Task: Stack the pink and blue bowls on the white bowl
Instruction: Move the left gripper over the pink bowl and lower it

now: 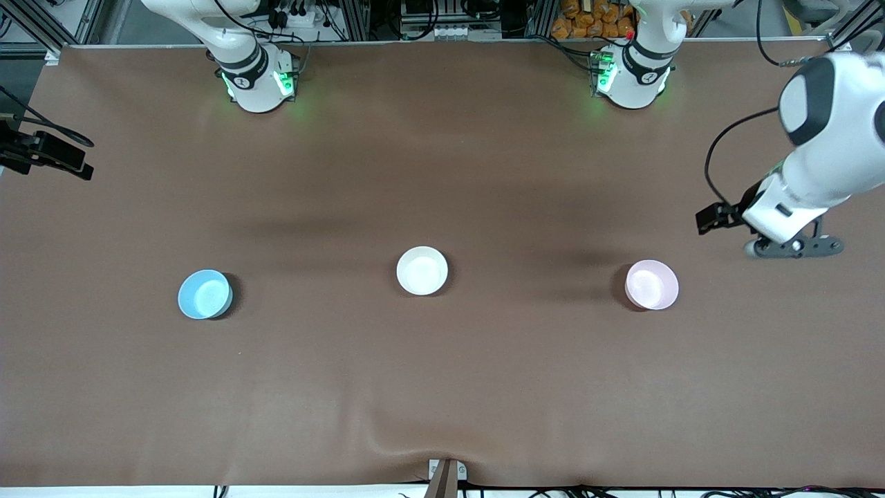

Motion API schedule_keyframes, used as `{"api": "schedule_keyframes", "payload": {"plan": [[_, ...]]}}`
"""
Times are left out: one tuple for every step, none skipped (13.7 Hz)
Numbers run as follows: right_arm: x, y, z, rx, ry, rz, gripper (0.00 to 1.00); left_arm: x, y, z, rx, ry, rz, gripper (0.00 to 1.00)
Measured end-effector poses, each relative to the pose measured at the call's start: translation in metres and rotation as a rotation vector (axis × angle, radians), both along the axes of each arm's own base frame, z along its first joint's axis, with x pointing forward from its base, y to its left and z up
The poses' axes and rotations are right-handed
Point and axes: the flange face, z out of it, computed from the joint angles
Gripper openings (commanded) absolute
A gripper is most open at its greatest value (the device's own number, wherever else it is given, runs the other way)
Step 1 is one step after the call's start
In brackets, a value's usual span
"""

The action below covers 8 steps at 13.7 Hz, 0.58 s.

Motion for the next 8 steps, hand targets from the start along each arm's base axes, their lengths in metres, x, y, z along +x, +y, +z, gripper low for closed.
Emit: {"api": "schedule_keyframes", "payload": {"plan": [[0.000,0.000,0.000,0.000,0.000,0.000,1.00,0.005,0.000,-0.012,-0.002,0.003,-0.001,1.00],[0.000,0.000,0.000,0.000,0.000,0.000,1.00,0.009,0.000,-0.023,-0.003,0.005,-0.001,1.00],[0.000,0.000,0.000,0.000,0.000,0.000,1.00,0.012,0.000,-0.033,-0.005,0.005,-0.001,1.00],[0.000,0.000,0.000,0.000,0.000,0.000,1.00,0.015,0.000,-0.043,-0.006,0.002,-0.001,1.00],[0.000,0.000,0.000,0.000,0.000,0.000,1.00,0.018,0.000,-0.052,-0.008,-0.002,-0.001,1.00],[0.000,0.000,0.000,0.000,0.000,0.000,1.00,0.020,0.001,-0.060,-0.009,-0.004,0.001,1.00],[0.000,0.000,0.000,0.000,0.000,0.001,1.00,0.022,0.005,-0.069,-0.010,-0.005,0.006,1.00],[0.000,0.000,0.000,0.000,0.000,0.001,1.00,0.024,0.010,-0.078,-0.012,-0.007,0.015,1.00]]}}
